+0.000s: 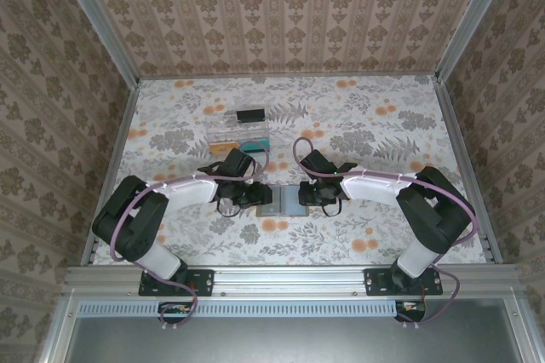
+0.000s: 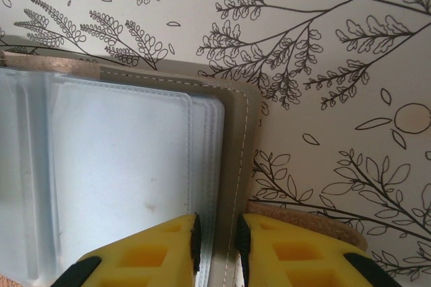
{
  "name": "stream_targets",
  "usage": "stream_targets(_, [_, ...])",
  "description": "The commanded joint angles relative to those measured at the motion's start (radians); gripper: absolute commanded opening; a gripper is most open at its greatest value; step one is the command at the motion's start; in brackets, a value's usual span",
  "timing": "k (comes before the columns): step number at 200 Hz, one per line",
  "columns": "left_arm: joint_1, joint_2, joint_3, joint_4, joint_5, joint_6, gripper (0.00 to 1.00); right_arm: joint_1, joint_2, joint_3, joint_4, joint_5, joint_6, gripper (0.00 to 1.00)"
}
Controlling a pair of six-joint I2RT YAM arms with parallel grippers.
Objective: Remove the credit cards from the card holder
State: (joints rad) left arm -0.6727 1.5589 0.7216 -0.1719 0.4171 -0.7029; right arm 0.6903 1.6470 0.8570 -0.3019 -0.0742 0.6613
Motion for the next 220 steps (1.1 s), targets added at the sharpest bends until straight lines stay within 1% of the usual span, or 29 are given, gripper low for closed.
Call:
stream_targets(1, [-0.011,0.027,0.019,0.060,0.079,0.014,0.42,0.008,0.042,-0.007,-0.005,-0.008,0.006,0.26])
stream_targets(26, [-0.012,0.026,0.025,0.084,0.105,0.011,0.42,0.007,0.047,-0.005,-0.005,-0.007,0.007,0.26])
stream_targets(41, [-0.013,0.023,0.032,0.069,0.100,0.013,0.43,0.008,0.048,-0.004,-0.005,-0.009,0.005,0.26])
stream_targets(81, [-0.003,-0.016,0.066,-0.091,-0.046,0.047,0.42,0.008,0.052,0.001,-0.010,-0.006,0.000,0.26])
stream_targets(102, [-0.003,-0.046,0.073,-0.122,-0.088,0.055,0.42,0.008,0.052,0.003,-0.010,-0.008,0.000,0.26])
stream_targets(115, [-0.002,-0.054,0.073,-0.110,-0.081,0.057,0.42,0.008,0.053,0.003,-0.010,-0.007,0.000,0.26])
stream_targets(139, [-0.005,-0.032,0.074,-0.066,-0.018,0.056,0.42,0.008,0.054,0.003,-0.010,-0.007,-0.001,0.26])
stream_targets(167, [-0.010,-0.002,0.073,-0.058,-0.004,0.052,0.42,0.007,0.053,0.003,-0.010,-0.008,0.000,0.26])
stream_targets(180, [-0.011,0.003,0.071,-0.062,-0.007,0.051,0.41,0.007,0.053,0.002,-0.009,-0.006,0.001,0.26])
stream_targets(194, [-0.010,0.000,0.072,-0.092,-0.046,0.048,0.41,0.008,0.052,0.001,-0.009,-0.007,0.001,0.26])
stream_targets(220, [-0.008,-0.023,0.071,-0.115,-0.083,0.049,0.41,0.008,0.053,-0.002,-0.006,-0.009,0.003,0.26])
